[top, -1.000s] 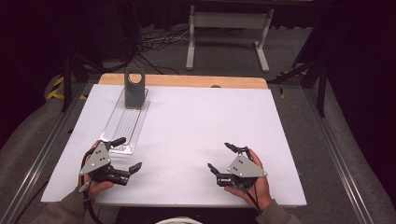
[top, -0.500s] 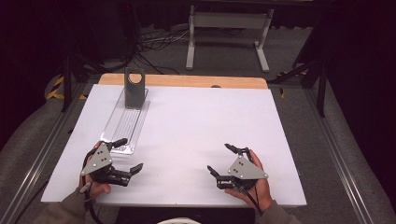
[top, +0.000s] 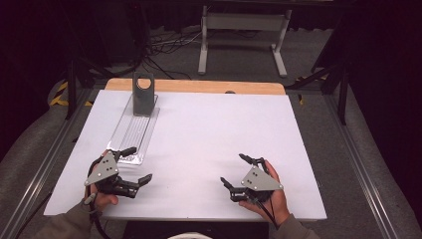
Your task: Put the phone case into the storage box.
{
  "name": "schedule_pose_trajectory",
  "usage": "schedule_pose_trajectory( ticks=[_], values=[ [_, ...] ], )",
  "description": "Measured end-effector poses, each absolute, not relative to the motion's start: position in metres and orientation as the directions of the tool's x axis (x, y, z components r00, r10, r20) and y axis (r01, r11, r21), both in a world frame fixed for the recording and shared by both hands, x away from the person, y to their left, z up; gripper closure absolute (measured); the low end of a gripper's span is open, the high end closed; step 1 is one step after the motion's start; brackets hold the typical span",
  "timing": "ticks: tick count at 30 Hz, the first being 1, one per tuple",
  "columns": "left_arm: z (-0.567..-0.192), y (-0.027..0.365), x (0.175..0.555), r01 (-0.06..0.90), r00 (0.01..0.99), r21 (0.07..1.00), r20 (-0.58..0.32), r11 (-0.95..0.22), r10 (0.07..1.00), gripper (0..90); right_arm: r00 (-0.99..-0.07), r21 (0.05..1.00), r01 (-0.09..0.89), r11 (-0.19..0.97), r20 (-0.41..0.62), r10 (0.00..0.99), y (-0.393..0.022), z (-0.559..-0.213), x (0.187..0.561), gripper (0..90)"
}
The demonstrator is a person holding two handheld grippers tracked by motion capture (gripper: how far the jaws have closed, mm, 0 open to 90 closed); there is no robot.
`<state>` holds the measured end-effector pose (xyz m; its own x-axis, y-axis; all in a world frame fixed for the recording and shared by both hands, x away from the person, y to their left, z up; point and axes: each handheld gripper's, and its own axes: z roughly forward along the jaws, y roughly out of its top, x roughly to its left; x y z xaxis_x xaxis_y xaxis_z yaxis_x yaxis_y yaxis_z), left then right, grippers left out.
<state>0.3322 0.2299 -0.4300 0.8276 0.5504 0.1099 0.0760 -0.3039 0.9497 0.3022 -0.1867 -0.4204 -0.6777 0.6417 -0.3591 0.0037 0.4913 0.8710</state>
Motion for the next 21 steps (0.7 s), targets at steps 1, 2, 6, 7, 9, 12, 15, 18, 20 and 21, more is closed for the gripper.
schedule_pose_trajectory(
  ticks=[1, 2, 6, 7, 9, 12, 15, 18, 20, 21],
  values=[
    [-0.43, 0.2299, 0.3322, 0.076, 0.828, 0.95, 0.11, -0.304, 0.55, 2.8, -0.678, 0.871, 0.004, 0.491, -0.359, 0.642, -0.1867, -0.4204, 0.3022, 13.9],
    [-0.4305, 0.2295, 0.3317, 0.079, 0.827, 0.95, 0.107, -0.302, 0.551, 2.8, -0.672, 0.874, 0.004, 0.486, -0.357, 0.648, -0.1876, -0.4195, 0.3024, 14.0],
    [-0.4299, 0.2298, 0.3301, 0.074, 0.823, 0.951, 0.111, -0.3, 0.557, 3.0, -0.665, 0.882, 0.004, 0.471, -0.35, 0.66, -0.1892, -0.4156, 0.3011, 14.3],
    [-0.4294, 0.2301, 0.3297, 0.073, 0.82, 0.95, 0.116, -0.303, 0.56, 3.0, -0.664, 0.88, 0.001, 0.475, -0.354, 0.658, -0.189, -0.4154, 0.3009, 14.3],
    [-0.4285, 0.2305, 0.3299, 0.069, 0.818, 0.951, 0.119, -0.302, 0.562, 2.9, -0.665, 0.879, -0.001, 0.476, -0.356, 0.657, -0.1888, -0.4156, 0.3009, 14.4],
    [-0.4295, 0.2287, 0.3316, 0.082, 0.814, 0.951, 0.11, -0.299, 0.57, 3.0, -0.666, 0.879, 0.002, 0.477, -0.354, 0.657, -0.1895, -0.4159, 0.3004, 14.4],
    [-0.4313, 0.2255, 0.3337, 0.089, 0.817, 0.944, 0.114, -0.317, 0.566, 2.9, -0.663, 0.881, -0.001, 0.473, -0.355, 0.659, -0.1914, -0.4153, 0.2999, 14.1],
    [-0.4316, 0.2245, 0.3357, 0.101, 0.813, 0.945, 0.102, -0.311, 0.574, 2.6, -0.651, 0.881, 0.0, 0.473, -0.359, 0.669, -0.1934, -0.4154, 0.2998, 14.7],
    [-0.432, 0.2242, 0.3369, 0.108, 0.814, 0.944, 0.096, -0.312, 0.573, 2.6, -0.649, 0.884, 0.001, 0.468, -0.355, 0.673, -0.1944, -0.4149, 0.2997, 14.9],
    [-0.432, 0.2242, 0.3369, 0.108, 0.814, 0.944, 0.096, -0.312, 0.573, 2.6, -0.648, 0.887, 0.002, 0.462, -0.351, 0.676, -0.1954, -0.4143, 0.2999, 15.0]
  ],
)
